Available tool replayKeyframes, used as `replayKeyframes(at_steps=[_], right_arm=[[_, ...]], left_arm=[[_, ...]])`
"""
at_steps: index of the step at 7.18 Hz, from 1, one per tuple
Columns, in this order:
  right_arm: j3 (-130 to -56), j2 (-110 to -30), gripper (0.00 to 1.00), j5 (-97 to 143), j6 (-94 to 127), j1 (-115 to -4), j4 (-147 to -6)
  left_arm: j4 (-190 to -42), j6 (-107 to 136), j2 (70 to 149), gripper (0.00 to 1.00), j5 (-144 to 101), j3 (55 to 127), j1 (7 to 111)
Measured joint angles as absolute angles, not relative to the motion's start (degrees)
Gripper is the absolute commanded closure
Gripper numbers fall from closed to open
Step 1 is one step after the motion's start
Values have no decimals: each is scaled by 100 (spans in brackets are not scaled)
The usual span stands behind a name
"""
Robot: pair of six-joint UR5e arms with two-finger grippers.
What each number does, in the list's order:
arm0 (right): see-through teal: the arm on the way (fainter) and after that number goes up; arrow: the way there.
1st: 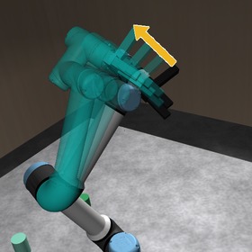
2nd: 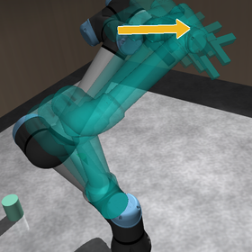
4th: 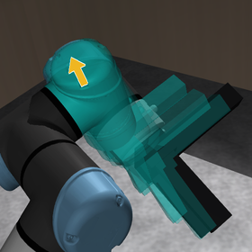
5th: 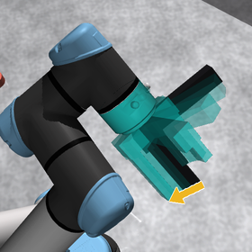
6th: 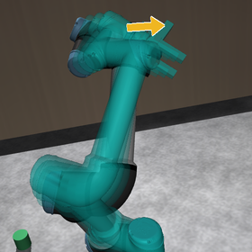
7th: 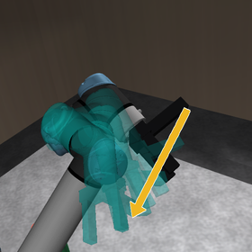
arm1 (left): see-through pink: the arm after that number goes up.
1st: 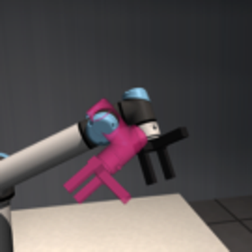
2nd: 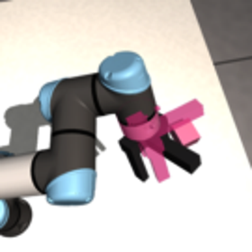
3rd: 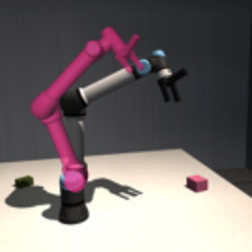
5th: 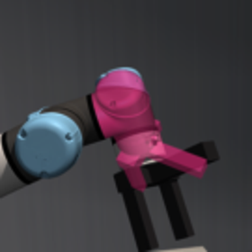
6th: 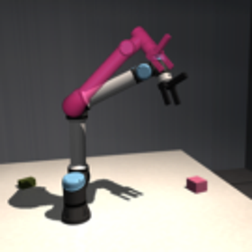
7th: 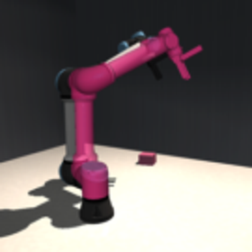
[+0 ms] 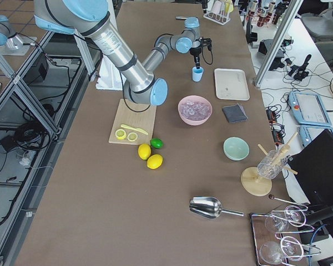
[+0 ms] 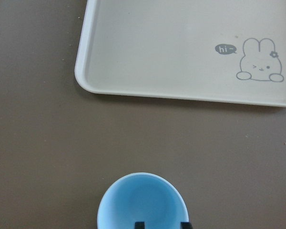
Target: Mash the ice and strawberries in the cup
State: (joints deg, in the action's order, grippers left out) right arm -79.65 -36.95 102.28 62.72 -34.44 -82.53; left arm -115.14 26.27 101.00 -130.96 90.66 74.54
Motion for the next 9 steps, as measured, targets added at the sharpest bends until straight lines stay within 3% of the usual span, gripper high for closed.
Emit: replayKeyframes(at_steps=[5,7,8,9], right_arm=[[-7693,-3648,100,10012,6275,-3282,-8027],[-7676,-3648,44,9960,6275,-3257,-8017],[-7674,-3645,25,9910,6275,-3228,-8014],[-7673,-3642,17,9808,6276,-3179,-7986]], left_arm=[[-11514,2637,10124,2,-13096,9043,7428],[-11514,2640,10103,2,-13096,9069,7427],[-11514,2643,10085,2,-13096,9080,7427],[-11514,2645,10072,2,-13096,9084,7427]])
